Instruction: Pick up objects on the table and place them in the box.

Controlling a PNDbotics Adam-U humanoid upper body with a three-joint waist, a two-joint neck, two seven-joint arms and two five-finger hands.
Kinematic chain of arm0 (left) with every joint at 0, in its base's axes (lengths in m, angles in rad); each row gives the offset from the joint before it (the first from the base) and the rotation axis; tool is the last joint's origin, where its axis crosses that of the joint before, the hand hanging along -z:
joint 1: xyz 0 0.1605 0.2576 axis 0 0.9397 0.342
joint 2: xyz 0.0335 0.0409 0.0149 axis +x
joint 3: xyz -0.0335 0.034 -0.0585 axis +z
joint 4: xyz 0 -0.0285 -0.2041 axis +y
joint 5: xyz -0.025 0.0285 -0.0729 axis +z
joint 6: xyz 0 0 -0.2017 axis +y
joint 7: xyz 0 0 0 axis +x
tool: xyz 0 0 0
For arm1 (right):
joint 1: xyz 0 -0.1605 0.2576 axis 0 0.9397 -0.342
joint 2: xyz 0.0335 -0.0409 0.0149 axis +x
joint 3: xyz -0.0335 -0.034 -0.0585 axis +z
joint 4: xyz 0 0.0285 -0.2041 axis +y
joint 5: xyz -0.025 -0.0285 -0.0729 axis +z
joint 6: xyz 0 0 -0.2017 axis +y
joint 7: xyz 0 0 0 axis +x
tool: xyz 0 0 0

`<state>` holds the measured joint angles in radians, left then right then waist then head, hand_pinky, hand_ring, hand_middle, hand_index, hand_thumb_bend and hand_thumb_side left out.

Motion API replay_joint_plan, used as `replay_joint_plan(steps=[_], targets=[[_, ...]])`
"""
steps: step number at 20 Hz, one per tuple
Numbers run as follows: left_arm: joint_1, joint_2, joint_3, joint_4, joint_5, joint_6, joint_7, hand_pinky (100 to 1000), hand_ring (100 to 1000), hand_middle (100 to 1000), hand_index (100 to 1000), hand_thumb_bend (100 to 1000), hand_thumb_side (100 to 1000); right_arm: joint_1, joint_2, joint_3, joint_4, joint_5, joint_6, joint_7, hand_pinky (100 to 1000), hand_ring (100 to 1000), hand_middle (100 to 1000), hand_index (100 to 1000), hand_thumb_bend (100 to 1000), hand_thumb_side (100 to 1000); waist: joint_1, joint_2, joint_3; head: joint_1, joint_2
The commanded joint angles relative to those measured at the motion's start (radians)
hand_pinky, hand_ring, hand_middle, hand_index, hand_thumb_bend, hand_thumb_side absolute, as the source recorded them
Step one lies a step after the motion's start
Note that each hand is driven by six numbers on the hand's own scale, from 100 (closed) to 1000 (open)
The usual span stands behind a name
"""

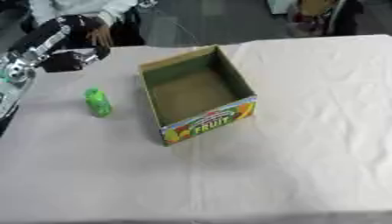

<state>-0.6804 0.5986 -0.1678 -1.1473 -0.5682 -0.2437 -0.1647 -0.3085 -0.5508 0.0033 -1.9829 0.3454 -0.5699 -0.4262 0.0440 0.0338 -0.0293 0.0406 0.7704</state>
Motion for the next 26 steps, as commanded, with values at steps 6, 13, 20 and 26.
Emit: replay_joint_plan(steps=[6, 13, 20, 26], targets=[[-0.034, 0.007, 0.021, 0.095, -0.095, 0.030, -0.111, 1000, 747, 794, 904, 737, 853, -0.017, -0.005, -0.004, -0.017, -0.005, -0.004, 0.003, 299, 465, 569, 652, 100, 657, -0.004, -0.008, -0.001, 0.006, 0.000], [-0.044, -0.003, 0.027, 0.166, -0.144, 0.035, -0.167, 1000, 755, 802, 904, 739, 842, -0.019, -0.004, -0.002, -0.017, -0.008, -0.005, 0.006, 298, 465, 569, 652, 100, 657, -0.005, -0.007, -0.002, 0.009, 0.000], [-0.052, -0.007, 0.024, 0.195, -0.158, 0.021, -0.245, 1000, 767, 813, 903, 753, 803, -0.021, -0.003, -0.003, -0.017, -0.010, -0.005, 0.006, 303, 465, 569, 652, 100, 656, -0.004, -0.007, -0.002, 0.008, 0.000], [-0.057, -0.008, 0.021, 0.199, -0.193, 0.015, -0.296, 1000, 770, 819, 913, 770, 770, -0.023, -0.003, -0.001, -0.017, -0.010, -0.005, 0.007, 301, 465, 569, 652, 100, 656, -0.004, -0.007, -0.004, 0.007, 0.000]])
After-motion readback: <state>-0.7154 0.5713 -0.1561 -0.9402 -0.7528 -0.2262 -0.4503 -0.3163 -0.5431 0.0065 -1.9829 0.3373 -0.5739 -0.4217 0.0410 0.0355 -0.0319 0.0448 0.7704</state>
